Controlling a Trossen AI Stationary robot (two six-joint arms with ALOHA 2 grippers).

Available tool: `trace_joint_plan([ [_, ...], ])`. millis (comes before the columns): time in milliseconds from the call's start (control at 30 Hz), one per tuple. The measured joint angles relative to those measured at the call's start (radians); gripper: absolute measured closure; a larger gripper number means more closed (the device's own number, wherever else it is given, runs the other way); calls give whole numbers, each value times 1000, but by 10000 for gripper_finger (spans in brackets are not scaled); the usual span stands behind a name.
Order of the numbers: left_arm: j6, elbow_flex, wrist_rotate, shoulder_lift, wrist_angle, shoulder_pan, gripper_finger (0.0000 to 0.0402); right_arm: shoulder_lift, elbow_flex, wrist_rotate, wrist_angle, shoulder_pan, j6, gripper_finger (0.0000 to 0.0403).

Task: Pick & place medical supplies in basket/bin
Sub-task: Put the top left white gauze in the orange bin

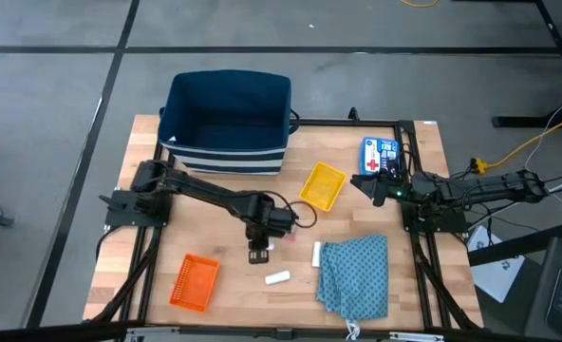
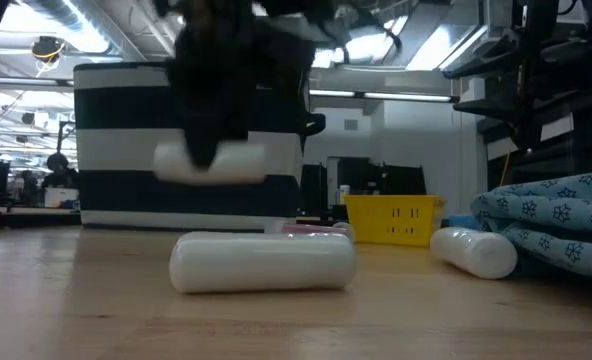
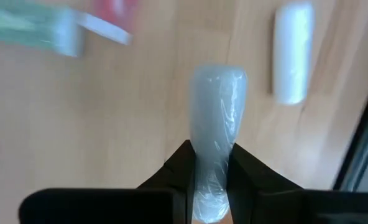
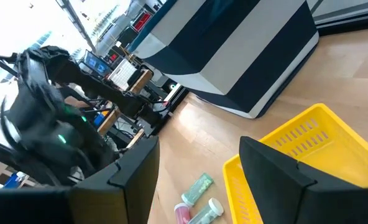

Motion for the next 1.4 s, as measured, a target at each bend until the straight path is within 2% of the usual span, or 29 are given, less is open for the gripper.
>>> trace_joint_plan([
  [233,-279,0,-173,-190,-40,-18,349,0,0,-22,-1,0,-24,179],
  [467,-695,0,-369,-328,-141,-161,348,0,0,-21,-3,0,-45,179],
  [633,-1042,0,-454,-342,-242,-326,347,0,0,-18,-11,0,-52,179],
  [900,-1559,-1,-583,-292,-295,-552,347,0,0,-17,-18,0,-53,179],
  [1000,-1678,-1,-568,-250,-332,-616,347,0,0,-17,-19,0,-54,179],
  [1167,-1734,-1,-458,-165,-316,-682,347,0,0,-14,-19,0,-55,179],
  [1400,-1771,-1,-458,-84,-269,-740,347,0,0,-14,-19,0,-53,179],
])
